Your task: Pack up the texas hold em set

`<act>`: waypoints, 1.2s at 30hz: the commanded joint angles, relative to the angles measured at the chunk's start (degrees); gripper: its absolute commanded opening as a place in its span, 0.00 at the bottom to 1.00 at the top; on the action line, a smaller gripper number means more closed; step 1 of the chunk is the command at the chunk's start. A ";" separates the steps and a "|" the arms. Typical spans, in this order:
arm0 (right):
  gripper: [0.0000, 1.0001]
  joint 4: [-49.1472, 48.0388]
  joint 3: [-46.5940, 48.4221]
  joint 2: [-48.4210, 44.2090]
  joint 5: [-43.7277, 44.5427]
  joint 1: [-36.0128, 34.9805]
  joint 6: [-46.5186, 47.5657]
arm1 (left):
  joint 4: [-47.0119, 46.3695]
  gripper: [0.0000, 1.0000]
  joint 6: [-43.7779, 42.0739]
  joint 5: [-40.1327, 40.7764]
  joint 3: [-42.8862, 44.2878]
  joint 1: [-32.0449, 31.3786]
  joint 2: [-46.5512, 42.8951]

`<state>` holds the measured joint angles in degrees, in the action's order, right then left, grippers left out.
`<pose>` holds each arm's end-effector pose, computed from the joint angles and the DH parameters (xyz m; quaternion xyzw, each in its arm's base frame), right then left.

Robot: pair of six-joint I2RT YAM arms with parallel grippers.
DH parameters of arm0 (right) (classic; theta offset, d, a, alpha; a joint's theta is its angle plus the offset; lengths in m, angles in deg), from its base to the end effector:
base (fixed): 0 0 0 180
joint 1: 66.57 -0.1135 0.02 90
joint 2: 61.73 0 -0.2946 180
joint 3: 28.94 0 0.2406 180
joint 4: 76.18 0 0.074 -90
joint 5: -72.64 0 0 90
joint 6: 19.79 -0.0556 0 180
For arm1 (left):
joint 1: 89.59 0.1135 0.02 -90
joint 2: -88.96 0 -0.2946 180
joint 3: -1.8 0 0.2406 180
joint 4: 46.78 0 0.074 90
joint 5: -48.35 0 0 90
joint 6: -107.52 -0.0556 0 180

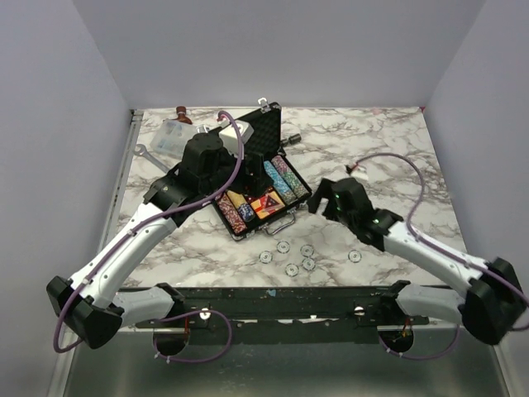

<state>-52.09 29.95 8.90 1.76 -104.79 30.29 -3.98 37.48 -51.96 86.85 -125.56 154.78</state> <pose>0.2159 0.1468 0.2684 0.0886 0.8767 0.1682 0.4418 0.1920 -0.1516 0.4100 0.1648 0.8183 -0.3222 0.4466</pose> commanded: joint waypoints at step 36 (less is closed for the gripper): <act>0.88 37.28 -9.89 -0.47 5.83 1.13 -35.15 | -1.29 0.82 3.30 -8.72 -0.30 0.16 5.26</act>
<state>-13.47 19.89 7.59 1.60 -103.85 -2.32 -4.01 40.13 -58.65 86.81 -125.56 161.95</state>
